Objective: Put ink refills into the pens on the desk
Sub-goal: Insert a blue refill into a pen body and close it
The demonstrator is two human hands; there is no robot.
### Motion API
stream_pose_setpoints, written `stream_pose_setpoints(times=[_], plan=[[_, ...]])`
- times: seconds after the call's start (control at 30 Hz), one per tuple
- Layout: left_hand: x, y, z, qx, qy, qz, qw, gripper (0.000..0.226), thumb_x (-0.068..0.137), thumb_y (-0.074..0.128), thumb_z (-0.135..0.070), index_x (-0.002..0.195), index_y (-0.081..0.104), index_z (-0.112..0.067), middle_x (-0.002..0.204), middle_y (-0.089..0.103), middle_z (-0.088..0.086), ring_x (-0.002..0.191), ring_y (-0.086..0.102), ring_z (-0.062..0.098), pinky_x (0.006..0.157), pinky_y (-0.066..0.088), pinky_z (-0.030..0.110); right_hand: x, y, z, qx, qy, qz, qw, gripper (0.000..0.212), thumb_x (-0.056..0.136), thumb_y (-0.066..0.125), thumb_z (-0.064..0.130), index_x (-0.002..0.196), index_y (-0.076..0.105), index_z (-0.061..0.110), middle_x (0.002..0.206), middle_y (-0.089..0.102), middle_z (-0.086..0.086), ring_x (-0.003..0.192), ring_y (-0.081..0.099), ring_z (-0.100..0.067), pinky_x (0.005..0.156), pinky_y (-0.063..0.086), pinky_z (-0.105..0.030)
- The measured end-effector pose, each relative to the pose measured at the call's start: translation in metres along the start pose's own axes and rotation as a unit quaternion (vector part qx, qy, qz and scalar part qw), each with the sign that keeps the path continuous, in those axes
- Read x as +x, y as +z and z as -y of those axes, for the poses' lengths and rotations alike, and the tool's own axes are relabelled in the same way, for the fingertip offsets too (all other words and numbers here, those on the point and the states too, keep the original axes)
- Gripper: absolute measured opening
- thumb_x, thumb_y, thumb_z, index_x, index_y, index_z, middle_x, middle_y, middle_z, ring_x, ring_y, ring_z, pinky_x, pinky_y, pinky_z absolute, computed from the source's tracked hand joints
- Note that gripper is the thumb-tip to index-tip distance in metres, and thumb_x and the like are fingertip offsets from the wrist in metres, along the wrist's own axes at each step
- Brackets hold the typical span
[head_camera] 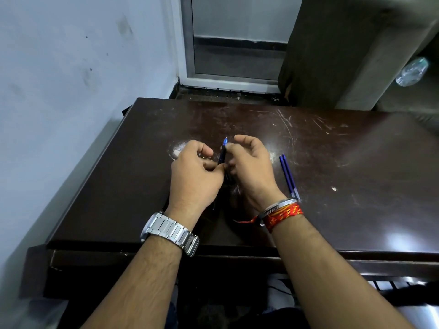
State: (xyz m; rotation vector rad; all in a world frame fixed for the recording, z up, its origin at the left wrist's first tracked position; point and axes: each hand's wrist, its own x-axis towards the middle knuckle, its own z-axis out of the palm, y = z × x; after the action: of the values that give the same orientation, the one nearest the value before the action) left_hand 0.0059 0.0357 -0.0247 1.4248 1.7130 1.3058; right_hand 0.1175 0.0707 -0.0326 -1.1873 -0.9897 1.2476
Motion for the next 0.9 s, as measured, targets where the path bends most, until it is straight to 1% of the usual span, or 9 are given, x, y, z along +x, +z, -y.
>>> stream_pose_setpoints(times=[0.07,0.13,0.2,0.27,0.33,0.4,0.53,0.7,0.9], plan=[[-0.0003,-0.0001,0.0002,0.002,0.003,-0.004,1.0,0.034,0.075,0.08,-0.012,0.081,0.051,-0.028,0.058,0.069,-0.012,0.058,0.066,-0.003,0.051,0.044,0.006,-0.0016,-0.0016,-0.003,-0.051,-0.009,-0.001,0.999,0.028,0.082,0.078,0.026,0.101,0.058,0.02,0.077,0.07,0.001,0.062,0.067,-0.009,0.063,0.056,-0.029],[-0.0005,0.0002,0.0004,0.007,0.005,-0.005,1.0,0.035,0.076,0.08,-0.012,0.081,0.05,-0.028,0.057,0.069,-0.013,0.058,0.066,-0.004,0.052,0.043,0.005,-0.0011,-0.0013,-0.0038,-0.054,-0.011,-0.004,0.998,0.02,0.084,0.077,0.02,0.097,0.062,0.019,0.08,0.073,-0.004,0.07,0.069,-0.016,0.069,0.057,-0.035],[-0.0002,0.0005,0.0001,0.007,0.005,-0.005,1.0,0.037,0.076,0.082,-0.013,0.08,0.049,-0.029,0.061,0.071,-0.01,0.061,0.067,-0.004,0.052,0.043,0.005,0.0011,0.0,-0.0021,-0.027,-0.01,-0.009,1.0,0.012,0.089,0.066,0.009,0.094,0.064,0.019,0.081,0.074,-0.006,0.068,0.066,-0.014,0.065,0.052,-0.031],[-0.0001,0.0007,-0.0005,0.008,0.009,-0.006,1.0,0.038,0.076,0.082,-0.012,0.08,0.049,-0.03,0.064,0.071,-0.009,0.063,0.066,-0.004,0.051,0.043,0.004,0.0015,0.0003,-0.0004,-0.018,-0.006,-0.013,1.0,0.011,0.088,0.065,0.013,0.097,0.062,0.019,0.081,0.072,-0.003,0.063,0.065,-0.01,0.062,0.05,-0.029],[-0.0006,0.0009,-0.0012,0.013,0.014,-0.012,1.0,0.035,0.077,0.079,-0.011,0.079,0.049,-0.029,0.062,0.069,-0.008,0.063,0.065,-0.003,0.051,0.041,0.005,-0.0007,-0.0007,-0.003,-0.061,-0.004,-0.007,0.998,0.032,0.079,0.079,0.027,0.102,0.059,0.019,0.078,0.072,0.001,0.067,0.071,-0.013,0.065,0.056,-0.031],[-0.0011,0.0013,-0.0017,0.019,0.017,-0.014,1.0,0.033,0.077,0.076,-0.01,0.079,0.049,-0.028,0.061,0.069,-0.006,0.061,0.065,0.0,0.051,0.041,0.005,-0.0046,-0.0001,-0.0032,-0.086,-0.003,0.002,0.996,0.037,0.076,0.083,0.024,0.103,0.058,0.018,0.081,0.075,-0.004,0.077,0.074,-0.022,0.072,0.059,-0.036],[0.0001,0.0014,-0.0012,0.024,0.02,-0.01,0.999,0.036,0.076,0.077,-0.008,0.079,0.048,-0.029,0.066,0.071,-0.006,0.064,0.066,-0.001,0.053,0.043,0.005,-0.0023,0.0024,0.0008,-0.005,0.003,0.01,1.0,0.02,0.086,0.066,0.004,0.1,0.06,0.016,0.076,0.074,-0.003,0.054,0.062,-0.004,0.054,0.048,-0.02],[0.0,0.0019,0.0004,0.022,0.023,-0.016,0.999,0.035,0.077,0.075,-0.009,0.078,0.046,-0.029,0.06,0.069,-0.005,0.059,0.064,0.0,0.05,0.039,0.004,-0.0049,0.0001,-0.0026,-0.051,0.018,-0.007,0.998,0.04,0.075,0.084,0.021,0.104,0.058,0.014,0.082,0.074,-0.005,0.068,0.069,-0.012,0.066,0.055,-0.028],[0.0018,0.0027,0.0007,0.019,0.022,-0.018,0.999,0.04,0.076,0.08,-0.01,0.078,0.046,-0.03,0.064,0.07,-0.007,0.064,0.066,-0.002,0.052,0.042,0.004,-0.0011,0.0017,0.002,0.065,0.045,0.006,0.997,0.017,0.088,0.062,0.001,0.101,0.059,0.012,0.076,0.072,-0.006,0.053,0.058,-0.005,0.052,0.048,-0.02]])
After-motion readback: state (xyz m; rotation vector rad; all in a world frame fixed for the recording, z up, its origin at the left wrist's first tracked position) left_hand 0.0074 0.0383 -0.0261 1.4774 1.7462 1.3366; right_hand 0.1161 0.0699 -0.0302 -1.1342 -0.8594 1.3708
